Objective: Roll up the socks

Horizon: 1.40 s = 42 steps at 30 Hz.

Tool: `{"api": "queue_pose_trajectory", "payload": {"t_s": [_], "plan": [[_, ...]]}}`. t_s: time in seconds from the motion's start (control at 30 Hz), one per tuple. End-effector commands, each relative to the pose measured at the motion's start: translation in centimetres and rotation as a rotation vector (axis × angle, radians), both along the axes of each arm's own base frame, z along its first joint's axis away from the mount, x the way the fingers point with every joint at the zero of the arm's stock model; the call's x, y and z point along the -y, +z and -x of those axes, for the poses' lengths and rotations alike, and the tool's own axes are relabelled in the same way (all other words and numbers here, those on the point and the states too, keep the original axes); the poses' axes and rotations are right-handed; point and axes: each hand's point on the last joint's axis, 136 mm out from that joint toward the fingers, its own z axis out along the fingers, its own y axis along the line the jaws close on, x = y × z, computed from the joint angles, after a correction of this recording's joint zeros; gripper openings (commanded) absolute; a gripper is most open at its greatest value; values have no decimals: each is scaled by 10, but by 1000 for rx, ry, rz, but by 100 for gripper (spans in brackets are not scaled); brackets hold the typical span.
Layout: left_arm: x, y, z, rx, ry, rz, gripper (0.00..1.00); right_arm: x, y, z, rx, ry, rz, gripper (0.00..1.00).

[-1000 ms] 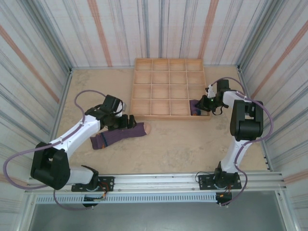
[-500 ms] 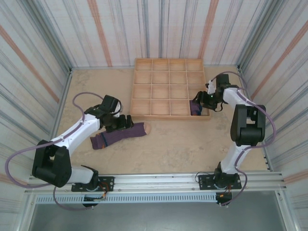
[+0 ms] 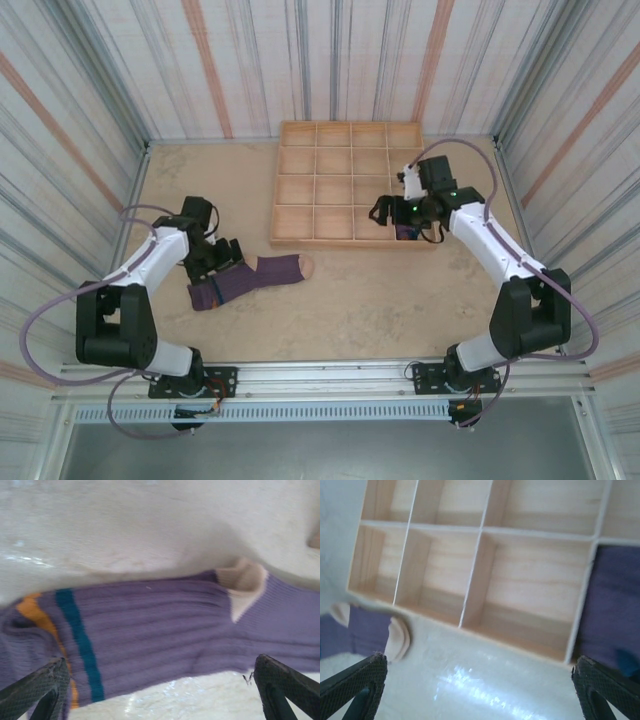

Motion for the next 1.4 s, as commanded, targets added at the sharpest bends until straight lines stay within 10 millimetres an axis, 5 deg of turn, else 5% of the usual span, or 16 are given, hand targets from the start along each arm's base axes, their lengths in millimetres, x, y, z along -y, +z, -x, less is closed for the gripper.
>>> {"api": "queue_pose_trajectory", "payload": {"t_s": [0.0,0.2,0.47,1.37], "plan": [[-20,-2,-1,-18,44,-57,98,-16,-5,24,-16,2,28,99],[-46,-7,-17,-7,102,-121,99,-46,-30,57,-49,67,15,99],[-67,-17,-29,-6,161,-159,99,-56,-50,79,-92,106,19,99],[-38,-49,27,-117,239,-78,99,-51,-52,91,-92,115,50,99]]}}
